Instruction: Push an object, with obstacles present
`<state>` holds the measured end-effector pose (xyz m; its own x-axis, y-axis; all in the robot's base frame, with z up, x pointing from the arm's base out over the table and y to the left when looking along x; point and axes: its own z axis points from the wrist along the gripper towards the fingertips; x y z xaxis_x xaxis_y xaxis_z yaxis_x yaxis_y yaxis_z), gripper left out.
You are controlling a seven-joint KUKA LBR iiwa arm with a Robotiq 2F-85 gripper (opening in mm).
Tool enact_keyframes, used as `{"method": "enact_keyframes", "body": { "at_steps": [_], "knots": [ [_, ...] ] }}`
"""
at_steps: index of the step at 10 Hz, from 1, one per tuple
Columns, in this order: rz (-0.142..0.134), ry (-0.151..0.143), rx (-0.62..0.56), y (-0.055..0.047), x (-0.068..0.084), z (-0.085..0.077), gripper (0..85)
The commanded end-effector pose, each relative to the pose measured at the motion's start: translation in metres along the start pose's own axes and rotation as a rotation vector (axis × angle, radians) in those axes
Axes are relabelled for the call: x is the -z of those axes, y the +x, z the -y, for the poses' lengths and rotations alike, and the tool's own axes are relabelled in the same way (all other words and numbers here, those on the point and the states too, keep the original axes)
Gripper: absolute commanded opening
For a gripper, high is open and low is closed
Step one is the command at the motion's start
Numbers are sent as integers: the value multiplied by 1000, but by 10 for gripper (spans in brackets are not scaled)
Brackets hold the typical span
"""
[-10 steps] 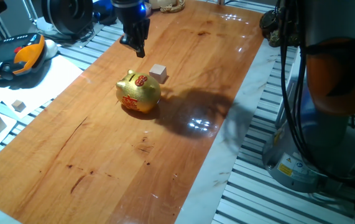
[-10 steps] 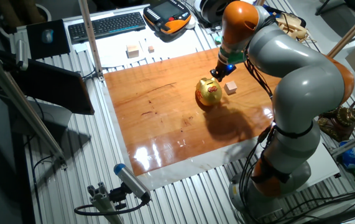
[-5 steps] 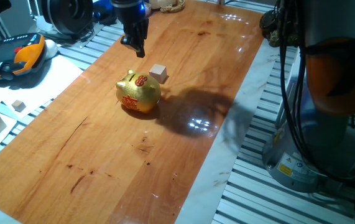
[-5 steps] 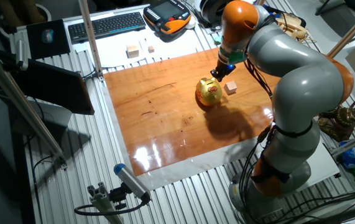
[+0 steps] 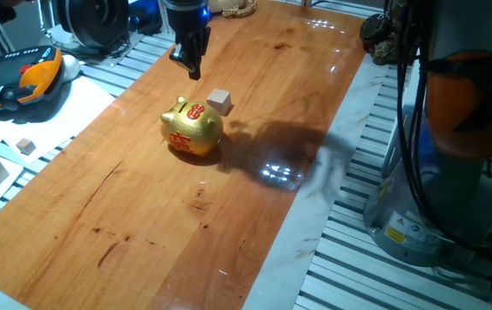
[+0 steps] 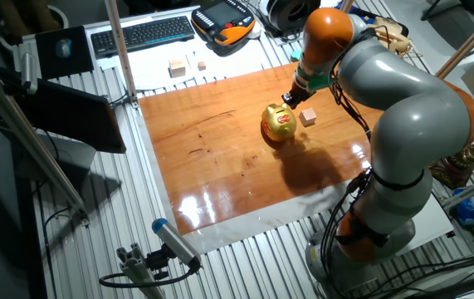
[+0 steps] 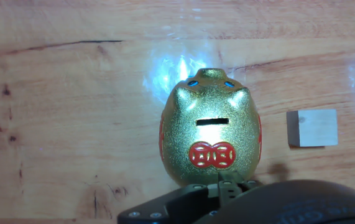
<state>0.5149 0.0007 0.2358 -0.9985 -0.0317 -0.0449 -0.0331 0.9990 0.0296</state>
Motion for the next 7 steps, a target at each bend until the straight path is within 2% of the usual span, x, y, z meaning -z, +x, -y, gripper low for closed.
{"method": "enact_keyframes", "body": {
  "at_steps": [1,2,4,7],
  "knots": [
    [-2,-1,-2,0,0,0,0],
    [-10,-9,-25,0,0,0,0],
    [10,13,-53,0,0,0,0],
    [4,14,-50,0,0,0,0]
  ]
}}
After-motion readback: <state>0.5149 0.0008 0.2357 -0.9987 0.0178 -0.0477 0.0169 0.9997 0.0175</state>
